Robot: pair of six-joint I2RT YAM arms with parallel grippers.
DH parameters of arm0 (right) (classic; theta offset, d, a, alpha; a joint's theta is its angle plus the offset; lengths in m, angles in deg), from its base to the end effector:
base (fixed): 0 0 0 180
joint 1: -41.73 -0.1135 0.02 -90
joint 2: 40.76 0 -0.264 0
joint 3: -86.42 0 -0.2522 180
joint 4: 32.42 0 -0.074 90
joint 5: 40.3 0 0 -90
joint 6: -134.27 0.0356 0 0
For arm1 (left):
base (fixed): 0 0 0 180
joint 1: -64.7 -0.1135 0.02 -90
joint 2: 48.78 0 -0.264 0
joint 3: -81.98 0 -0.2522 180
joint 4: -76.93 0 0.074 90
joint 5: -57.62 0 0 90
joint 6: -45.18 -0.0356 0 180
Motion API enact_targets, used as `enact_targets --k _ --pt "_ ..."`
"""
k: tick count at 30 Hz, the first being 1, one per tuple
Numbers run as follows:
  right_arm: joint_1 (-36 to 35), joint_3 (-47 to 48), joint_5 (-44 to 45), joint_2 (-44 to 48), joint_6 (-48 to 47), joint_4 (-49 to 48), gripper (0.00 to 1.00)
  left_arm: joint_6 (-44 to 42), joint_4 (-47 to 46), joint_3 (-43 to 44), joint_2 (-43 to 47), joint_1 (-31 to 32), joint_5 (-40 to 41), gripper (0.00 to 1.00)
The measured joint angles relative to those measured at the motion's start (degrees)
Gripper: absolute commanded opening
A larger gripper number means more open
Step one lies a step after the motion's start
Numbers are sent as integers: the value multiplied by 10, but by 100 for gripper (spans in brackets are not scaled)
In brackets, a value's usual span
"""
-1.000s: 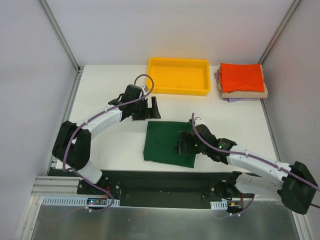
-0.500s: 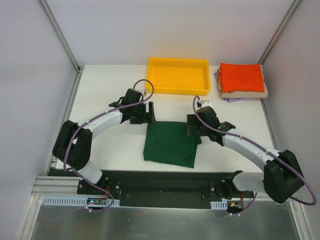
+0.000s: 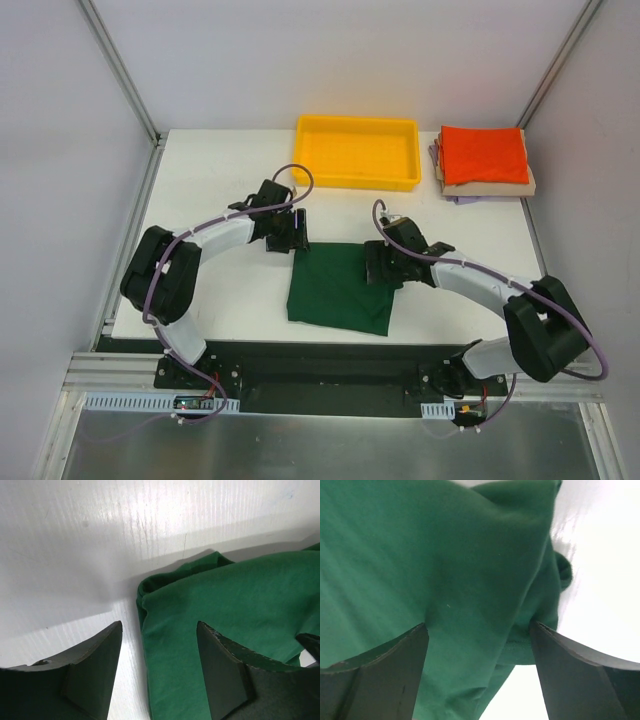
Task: Fold and stack the t-shirts
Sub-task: Fold the long partially folded tshirt into a neat square
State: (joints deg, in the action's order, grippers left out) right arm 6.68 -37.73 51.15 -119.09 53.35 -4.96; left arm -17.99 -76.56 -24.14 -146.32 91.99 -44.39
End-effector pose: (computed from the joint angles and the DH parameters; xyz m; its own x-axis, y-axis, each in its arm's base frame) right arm 0.2217 0.1544 0.1917 -0.7072 -0.3034 -0.6386 -0.4549 0.8867 0.0824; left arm 0.3124 -0.1695 0.1904 -0.8649 -0.0506 -0.4994 0.1978 0.8801 -0.4317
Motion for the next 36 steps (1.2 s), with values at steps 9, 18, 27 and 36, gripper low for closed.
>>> enact_targets --k 9,18,27,36 --pt "0 21 -33 -49 10 -10 77 4 0 19 -21 0 1 50" --pt "15 58 0 -37 2 18 72 3 -1 36 -30 -4 7 30" --pt "39 121 -3 -125 -12 11 28 1 0 49 -54 -4 6 0" --pt "39 97 -5 -62 -5 10 8 -1 -4 24 -11 -4 5 0"
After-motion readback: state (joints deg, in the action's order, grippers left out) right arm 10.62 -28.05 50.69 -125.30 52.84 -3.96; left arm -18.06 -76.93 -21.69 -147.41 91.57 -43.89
